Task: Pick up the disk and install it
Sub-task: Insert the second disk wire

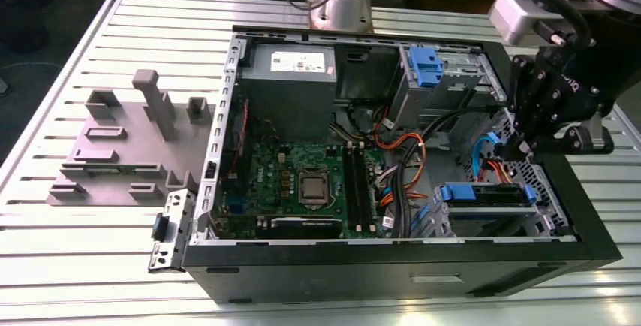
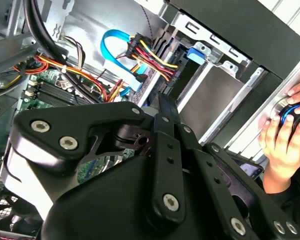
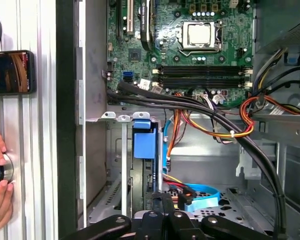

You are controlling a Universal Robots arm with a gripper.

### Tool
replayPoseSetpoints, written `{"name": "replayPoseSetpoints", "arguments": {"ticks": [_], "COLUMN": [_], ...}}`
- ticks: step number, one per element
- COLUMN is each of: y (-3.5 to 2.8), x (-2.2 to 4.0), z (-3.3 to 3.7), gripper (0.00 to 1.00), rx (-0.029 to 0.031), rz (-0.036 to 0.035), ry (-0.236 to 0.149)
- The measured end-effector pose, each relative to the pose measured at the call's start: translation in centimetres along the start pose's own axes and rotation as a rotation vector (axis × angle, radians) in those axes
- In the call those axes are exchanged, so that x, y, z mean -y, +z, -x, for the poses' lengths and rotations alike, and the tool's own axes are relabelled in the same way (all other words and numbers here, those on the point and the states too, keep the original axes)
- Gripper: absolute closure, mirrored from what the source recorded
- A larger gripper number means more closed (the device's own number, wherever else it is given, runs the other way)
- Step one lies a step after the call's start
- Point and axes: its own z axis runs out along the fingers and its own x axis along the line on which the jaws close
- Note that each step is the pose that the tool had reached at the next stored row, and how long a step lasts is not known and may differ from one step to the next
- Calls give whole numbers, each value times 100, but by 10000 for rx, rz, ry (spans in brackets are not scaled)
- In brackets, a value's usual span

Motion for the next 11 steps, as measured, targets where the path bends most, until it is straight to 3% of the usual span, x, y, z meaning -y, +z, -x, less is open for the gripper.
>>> {"name": "replayPoseSetpoints", "arguments": {"ticks": [11], "y": [-25], "x": [-1], "z": [122], "gripper": [89], "rx": [2], "rz": [9], "ry": [-88]}}
